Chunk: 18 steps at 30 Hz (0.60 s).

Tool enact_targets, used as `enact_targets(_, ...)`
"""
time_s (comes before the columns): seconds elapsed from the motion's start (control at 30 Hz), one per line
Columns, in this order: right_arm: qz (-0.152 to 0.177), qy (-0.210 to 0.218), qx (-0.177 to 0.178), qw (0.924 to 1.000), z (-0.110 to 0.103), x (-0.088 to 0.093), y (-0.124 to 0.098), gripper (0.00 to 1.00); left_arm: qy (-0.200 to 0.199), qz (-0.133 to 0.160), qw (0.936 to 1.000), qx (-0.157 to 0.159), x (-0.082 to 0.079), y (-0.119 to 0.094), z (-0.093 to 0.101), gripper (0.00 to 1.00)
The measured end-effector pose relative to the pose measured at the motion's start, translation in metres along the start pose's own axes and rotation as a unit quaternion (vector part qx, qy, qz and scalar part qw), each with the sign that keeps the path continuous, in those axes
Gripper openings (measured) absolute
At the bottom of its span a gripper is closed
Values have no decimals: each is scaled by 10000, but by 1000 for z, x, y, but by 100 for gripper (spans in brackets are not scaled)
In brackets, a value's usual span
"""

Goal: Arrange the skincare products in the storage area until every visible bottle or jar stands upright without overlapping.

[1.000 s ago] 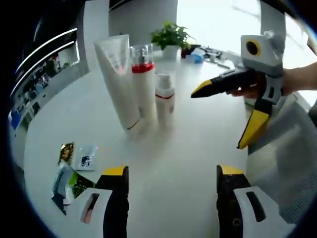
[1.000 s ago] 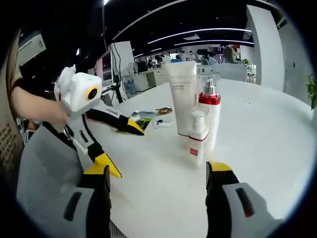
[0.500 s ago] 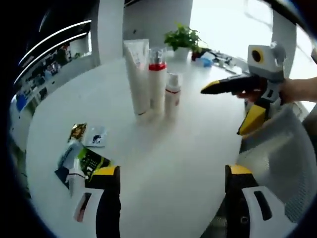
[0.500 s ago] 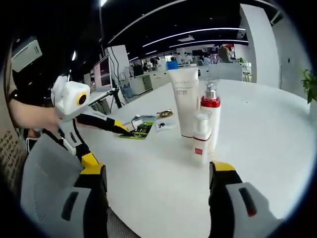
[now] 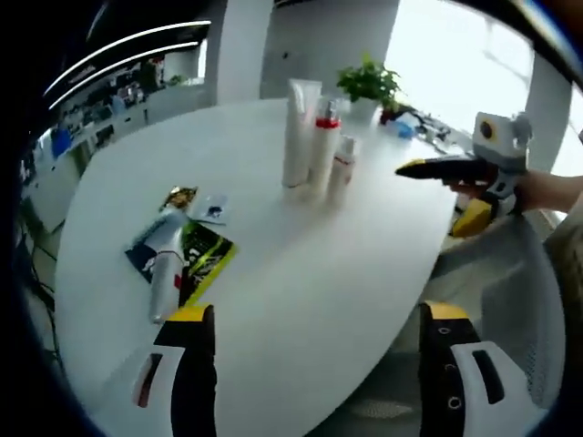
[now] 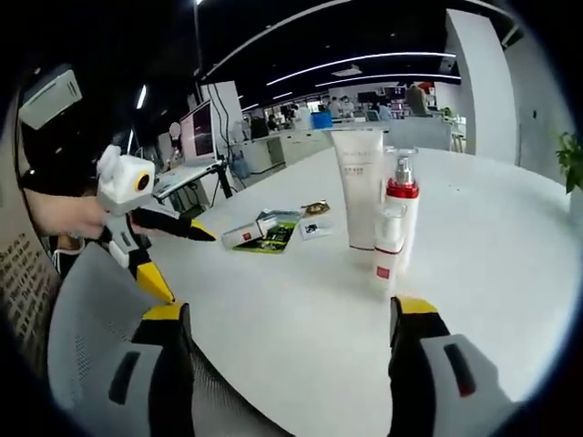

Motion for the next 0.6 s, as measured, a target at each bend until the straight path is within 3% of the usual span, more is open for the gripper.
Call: enact_targets(0.6, -78, -164, 131, 9997, -8, 2, -9, 91, -161, -60, 9994, -285, 24, -30, -1, 90)
Point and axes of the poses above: the point that each gripper's makers call its tool centre point, and the gripper's own axes: y roughly forward along the fingers, z roughly to its right, x roughly out of its underside, the point moved 6 cm from there along -y, roughly backward along the fingers, and after that the axes turned 4 degrees about -x, right-handed, at the moved point
